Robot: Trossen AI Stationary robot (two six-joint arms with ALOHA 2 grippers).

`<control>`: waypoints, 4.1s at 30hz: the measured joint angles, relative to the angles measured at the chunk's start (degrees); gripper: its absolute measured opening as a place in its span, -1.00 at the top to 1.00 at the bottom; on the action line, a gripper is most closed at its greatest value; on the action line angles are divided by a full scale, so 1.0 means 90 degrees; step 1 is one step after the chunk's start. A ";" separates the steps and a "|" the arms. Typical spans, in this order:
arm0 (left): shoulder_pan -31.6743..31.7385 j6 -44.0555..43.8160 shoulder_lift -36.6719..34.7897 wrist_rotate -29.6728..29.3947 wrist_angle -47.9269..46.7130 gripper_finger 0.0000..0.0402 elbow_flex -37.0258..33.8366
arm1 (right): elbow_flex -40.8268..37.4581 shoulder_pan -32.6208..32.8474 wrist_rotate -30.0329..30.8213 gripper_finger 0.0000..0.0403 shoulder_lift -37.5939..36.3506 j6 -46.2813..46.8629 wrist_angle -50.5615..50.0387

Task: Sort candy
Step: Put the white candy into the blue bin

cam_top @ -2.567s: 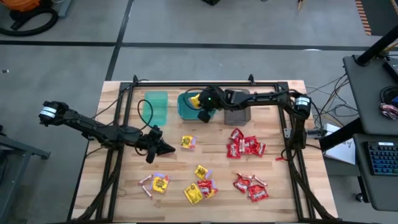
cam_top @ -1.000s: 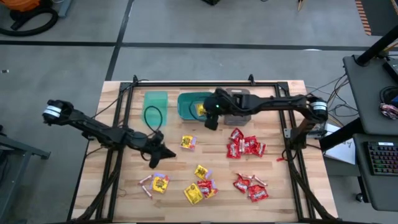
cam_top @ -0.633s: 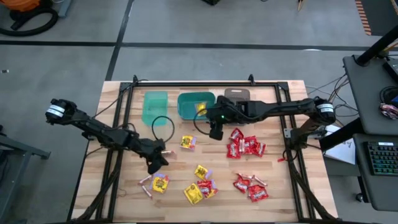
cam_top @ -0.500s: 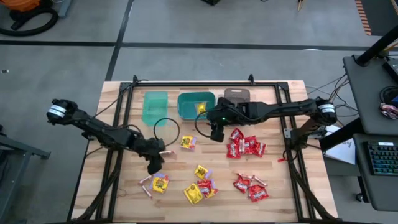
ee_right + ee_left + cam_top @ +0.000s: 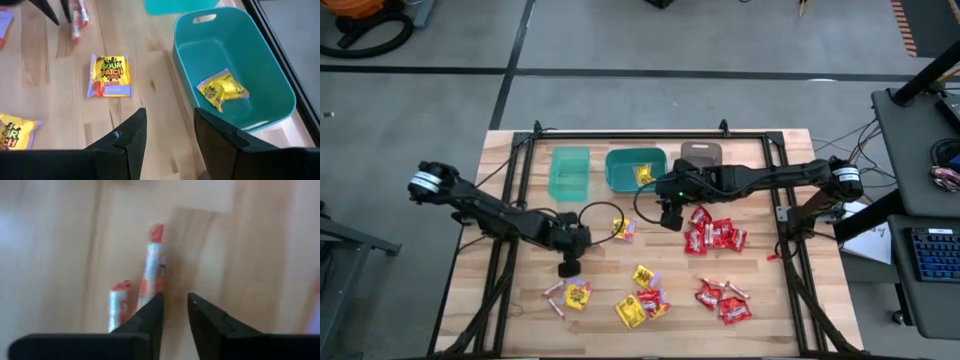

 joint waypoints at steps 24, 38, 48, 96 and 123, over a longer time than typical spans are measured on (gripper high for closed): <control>-0.0042 0.0046 -0.0367 -0.0677 -0.0198 0.48 -0.0042 | 0.0000 0.0012 0.0000 0.24 0.0005 -0.0016 -0.0040; -0.0039 -0.0217 0.0163 -0.0920 0.0124 0.61 -0.0202 | 0.0000 0.0012 -0.0001 0.24 0.0007 0.0001 -0.0015; -0.0046 -0.0263 0.0300 -0.0748 0.0297 0.79 -0.0196 | -0.0005 0.0015 -0.0015 0.24 0.0005 0.0041 -0.0060; 0.5342 0.0566 -0.1876 -0.0985 -0.2288 0.97 0.1323 | -0.2501 0.1858 0.1348 0.25 -0.1306 0.2948 0.0992; 0.5620 0.0791 -0.0583 -0.1278 -0.2125 0.95 0.1340 | -0.2501 0.1860 0.1336 0.31 -0.1005 0.3167 0.1010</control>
